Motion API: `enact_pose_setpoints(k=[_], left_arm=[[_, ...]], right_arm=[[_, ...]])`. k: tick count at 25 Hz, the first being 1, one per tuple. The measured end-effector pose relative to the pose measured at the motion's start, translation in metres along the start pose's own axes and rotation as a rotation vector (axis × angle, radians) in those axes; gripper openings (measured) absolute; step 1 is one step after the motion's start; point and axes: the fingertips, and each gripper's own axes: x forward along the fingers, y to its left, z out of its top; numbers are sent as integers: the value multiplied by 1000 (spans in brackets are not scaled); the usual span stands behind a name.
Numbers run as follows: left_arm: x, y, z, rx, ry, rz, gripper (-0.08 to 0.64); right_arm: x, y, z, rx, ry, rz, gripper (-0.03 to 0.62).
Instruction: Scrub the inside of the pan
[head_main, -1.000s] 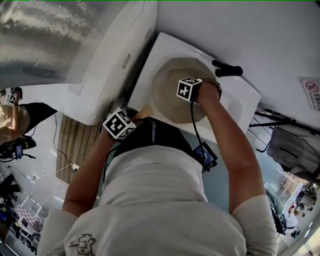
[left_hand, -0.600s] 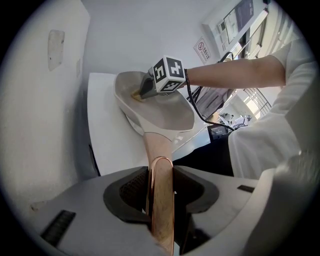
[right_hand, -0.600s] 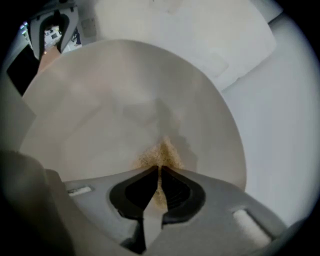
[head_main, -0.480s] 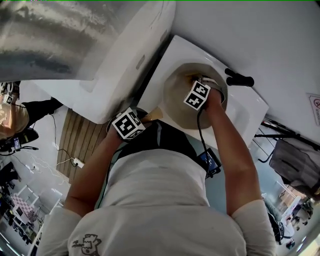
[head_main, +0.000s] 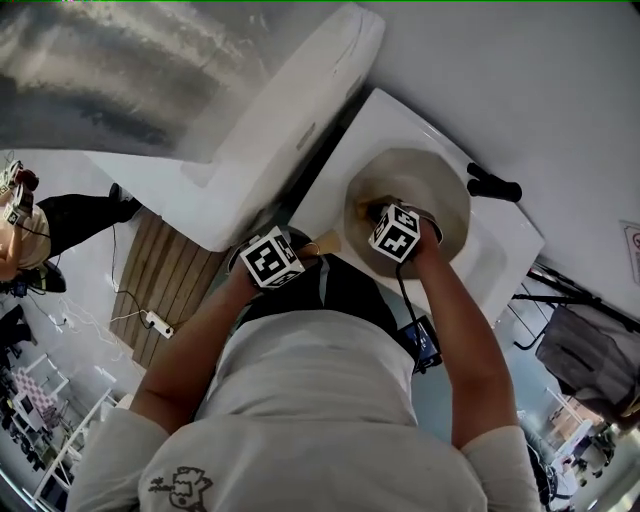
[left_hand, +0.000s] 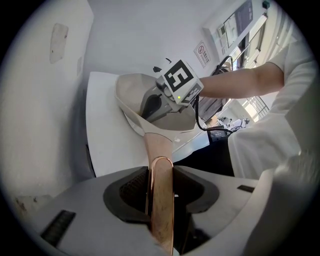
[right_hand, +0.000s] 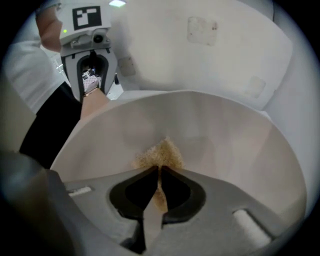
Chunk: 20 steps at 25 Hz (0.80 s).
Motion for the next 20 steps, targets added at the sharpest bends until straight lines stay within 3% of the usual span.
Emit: enact_pose_setpoints(k=[6, 12, 16, 20], left_arm=[[1, 5, -2, 5, 10, -11, 152], [0, 4, -1, 16, 28, -37, 152], [-1, 4, -2, 23, 34, -46, 152], [-1, 3, -1, 34, 36, -52, 152]], right_arm=[[-3, 33, -24, 20, 89, 133, 25], [-17, 44, -57, 51, 208, 181, 26], [-27, 33, -91, 65, 324, 156, 26], [-38, -4, -127, 38, 446, 27, 28]])
